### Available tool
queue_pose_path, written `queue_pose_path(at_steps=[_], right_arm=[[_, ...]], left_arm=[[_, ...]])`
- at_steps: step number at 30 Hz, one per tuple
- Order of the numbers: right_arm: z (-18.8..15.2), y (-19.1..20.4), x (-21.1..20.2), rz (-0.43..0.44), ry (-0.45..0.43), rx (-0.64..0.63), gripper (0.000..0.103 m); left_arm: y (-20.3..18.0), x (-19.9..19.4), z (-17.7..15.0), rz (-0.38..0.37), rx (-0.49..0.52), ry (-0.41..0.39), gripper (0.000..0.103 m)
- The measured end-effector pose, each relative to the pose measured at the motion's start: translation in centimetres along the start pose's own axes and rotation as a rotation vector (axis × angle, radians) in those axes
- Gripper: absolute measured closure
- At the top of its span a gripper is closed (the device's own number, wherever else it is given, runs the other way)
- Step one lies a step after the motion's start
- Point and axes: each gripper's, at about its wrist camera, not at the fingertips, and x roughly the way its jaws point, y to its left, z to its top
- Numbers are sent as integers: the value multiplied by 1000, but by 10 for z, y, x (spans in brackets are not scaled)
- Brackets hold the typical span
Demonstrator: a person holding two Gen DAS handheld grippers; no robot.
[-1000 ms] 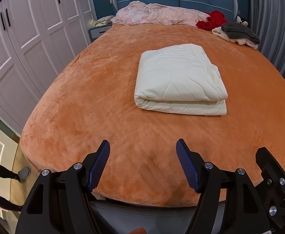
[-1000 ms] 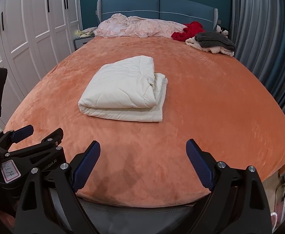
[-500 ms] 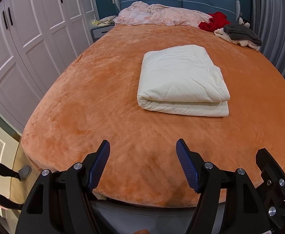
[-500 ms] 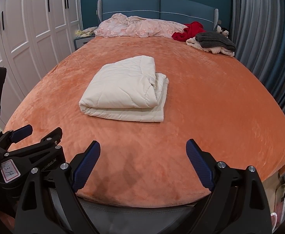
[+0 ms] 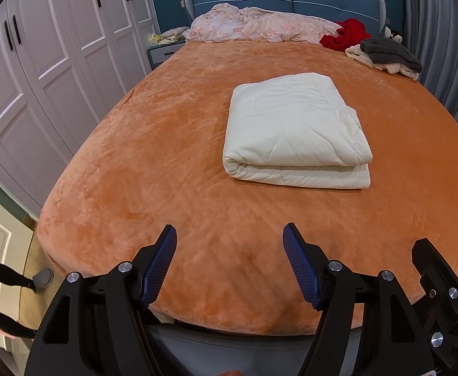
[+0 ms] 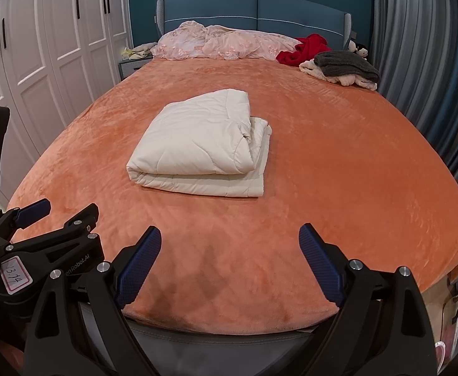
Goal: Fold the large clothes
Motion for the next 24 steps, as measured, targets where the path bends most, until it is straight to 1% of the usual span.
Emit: queue_pose_path(at_steps=[13, 20, 24], right_arm=[[0, 1, 0, 0, 1, 1, 16], [0, 0, 1, 0, 6, 5, 16], [0, 0, 5, 1, 11, 7, 16]], left_arm=[[-1, -2, 3, 5, -1, 0, 35], [-1, -1, 4, 6, -1, -6, 39], [-1, -1, 3, 12, -2, -12, 39]])
